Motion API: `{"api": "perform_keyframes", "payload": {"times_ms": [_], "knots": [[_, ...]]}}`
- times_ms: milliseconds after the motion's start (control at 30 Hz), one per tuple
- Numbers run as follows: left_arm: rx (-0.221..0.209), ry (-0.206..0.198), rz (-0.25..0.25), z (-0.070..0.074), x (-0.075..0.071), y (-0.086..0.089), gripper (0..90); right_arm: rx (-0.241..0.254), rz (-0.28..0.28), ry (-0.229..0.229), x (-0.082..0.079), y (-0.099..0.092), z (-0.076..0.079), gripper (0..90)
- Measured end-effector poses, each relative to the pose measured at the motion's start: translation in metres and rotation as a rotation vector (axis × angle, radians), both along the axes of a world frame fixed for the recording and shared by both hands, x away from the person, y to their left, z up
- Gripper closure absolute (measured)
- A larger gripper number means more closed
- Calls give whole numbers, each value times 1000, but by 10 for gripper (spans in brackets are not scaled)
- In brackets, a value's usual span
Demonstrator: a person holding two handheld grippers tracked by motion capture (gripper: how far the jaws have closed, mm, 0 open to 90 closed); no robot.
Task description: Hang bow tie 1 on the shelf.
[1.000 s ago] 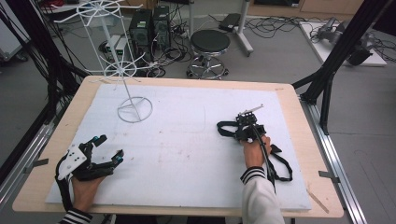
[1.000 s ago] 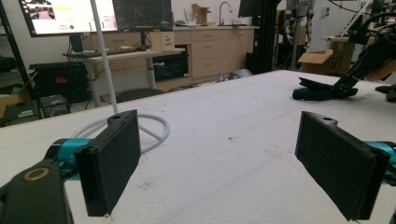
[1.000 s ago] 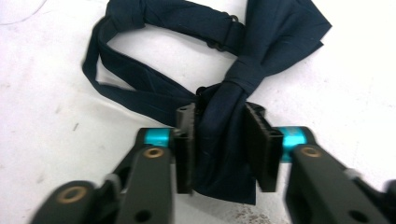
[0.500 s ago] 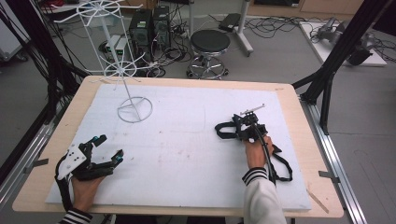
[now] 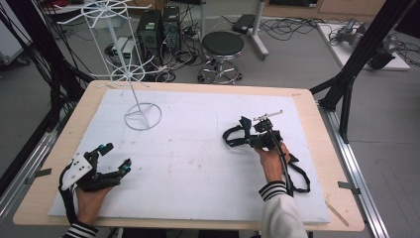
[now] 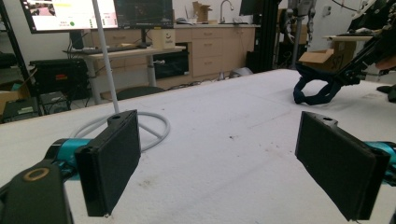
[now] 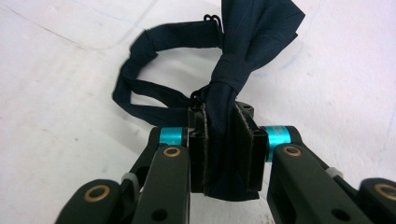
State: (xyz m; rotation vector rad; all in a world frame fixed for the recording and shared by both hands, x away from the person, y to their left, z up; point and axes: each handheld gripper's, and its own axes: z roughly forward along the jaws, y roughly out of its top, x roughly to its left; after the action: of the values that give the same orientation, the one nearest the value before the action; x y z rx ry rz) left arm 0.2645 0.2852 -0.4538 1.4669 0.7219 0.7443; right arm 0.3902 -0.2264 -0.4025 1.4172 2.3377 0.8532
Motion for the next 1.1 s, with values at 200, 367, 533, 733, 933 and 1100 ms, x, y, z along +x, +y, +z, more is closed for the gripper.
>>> {"api": "perform_keyframes", "payload": {"times_ms": [200, 367, 533, 733, 933, 1100], "knots": [[1, 34, -35, 1, 4, 1, 137, 87, 85, -53, -4, 2, 6, 771], [3, 68, -76, 3, 7, 1, 134, 137, 173, -97, -6, 7, 10, 771], [23, 97, -129, 9, 10, -3, 133, 224, 253, -136, -10, 11, 15, 771], [55, 116, -188, 25, 18, -8, 131, 284, 347, -186, -15, 14, 21, 770], [80, 119, -239, 42, 24, -14, 131, 310, 430, -234, -22, 19, 27, 769], [89, 124, -297, 56, 31, -20, 131, 295, 508, -279, -28, 22, 31, 769]]}}
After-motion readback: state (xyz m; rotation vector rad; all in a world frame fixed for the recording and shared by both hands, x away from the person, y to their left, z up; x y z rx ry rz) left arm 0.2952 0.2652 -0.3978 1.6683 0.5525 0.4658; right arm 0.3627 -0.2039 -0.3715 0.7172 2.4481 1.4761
